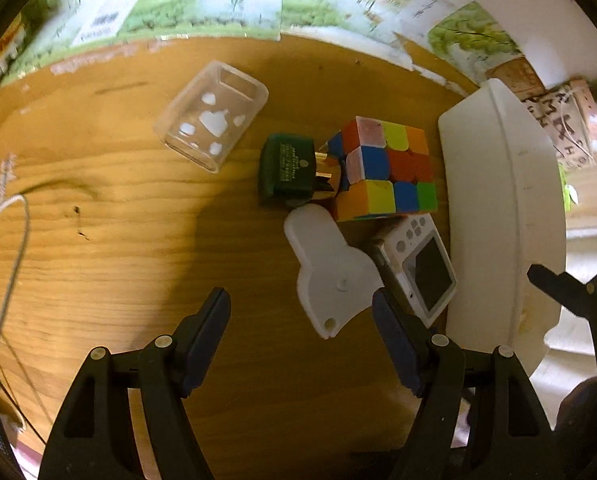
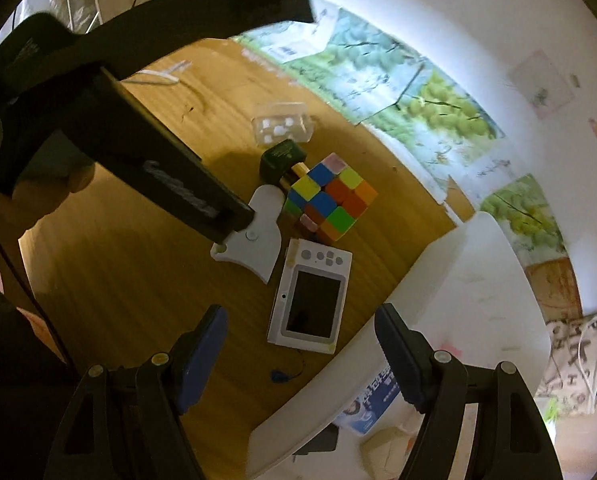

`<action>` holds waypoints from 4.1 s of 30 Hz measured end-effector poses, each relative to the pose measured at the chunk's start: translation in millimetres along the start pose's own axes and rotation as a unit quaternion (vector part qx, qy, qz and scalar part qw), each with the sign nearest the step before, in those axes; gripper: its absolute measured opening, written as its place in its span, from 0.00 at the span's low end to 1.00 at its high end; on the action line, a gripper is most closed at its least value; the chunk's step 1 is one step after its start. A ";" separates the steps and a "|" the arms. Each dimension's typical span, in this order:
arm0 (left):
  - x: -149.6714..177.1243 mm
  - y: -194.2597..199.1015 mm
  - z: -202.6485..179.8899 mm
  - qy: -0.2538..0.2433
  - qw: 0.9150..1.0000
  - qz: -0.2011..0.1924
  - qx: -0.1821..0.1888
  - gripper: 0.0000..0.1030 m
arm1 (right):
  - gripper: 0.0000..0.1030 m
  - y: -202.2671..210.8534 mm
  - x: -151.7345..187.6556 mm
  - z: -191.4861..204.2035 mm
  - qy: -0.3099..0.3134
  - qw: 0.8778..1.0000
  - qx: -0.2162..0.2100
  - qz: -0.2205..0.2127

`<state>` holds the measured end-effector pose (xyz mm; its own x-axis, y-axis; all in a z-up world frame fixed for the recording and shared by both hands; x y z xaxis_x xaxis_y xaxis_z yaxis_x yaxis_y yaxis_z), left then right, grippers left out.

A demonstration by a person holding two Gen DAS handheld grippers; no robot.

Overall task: Organize rigid objects
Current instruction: 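Grasp the white plastic bracket with the left tool, then grasp the small white screen device with the right tool while the left tool holds the bracket, then carry the bracket and screen device into the white tray and open both tools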

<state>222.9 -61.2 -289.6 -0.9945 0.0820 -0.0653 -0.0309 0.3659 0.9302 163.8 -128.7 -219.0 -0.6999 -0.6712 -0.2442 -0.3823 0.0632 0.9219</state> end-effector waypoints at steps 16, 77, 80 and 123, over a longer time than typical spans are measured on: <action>-2.3 -32.3 0.0 0.059 0.997 0.043 -0.022 0.73 | 0.74 -13.1 4.5 -6.2 0.032 0.999 -0.037 0.019; 79.4 52.3 54.6 0.146 0.988 0.006 0.050 0.54 | 0.75 -122.3 -25.8 -31.6 -0.082 0.970 -0.019 0.228; 82.5 63.0 56.8 0.136 0.989 0.001 0.054 0.54 | 0.75 -130.2 -31.4 -44.6 -0.083 0.969 -0.015 0.230; 53.6 120.5 10.1 0.080 0.995 -0.053 -0.033 0.54 | 0.58 10.1 2.1 -39.2 -0.294 0.946 -0.137 0.025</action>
<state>166.9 -3.3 -184.6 -0.9885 -0.1038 -0.1102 -0.1370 0.3034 0.9430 182.1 -158.5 -198.4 -0.9583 -0.1416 -0.2481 -0.2245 -0.1636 0.9606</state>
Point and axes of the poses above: each gripper's, at about its wrist camera, not at the fingertips, and y roughly against the way its jaws point, z to its left, x to its underside, the point moved 10 cm from there along -y, roughly the way its jaws point, and after that the axes turned 3 degrees about x, right-handed, at the moved point
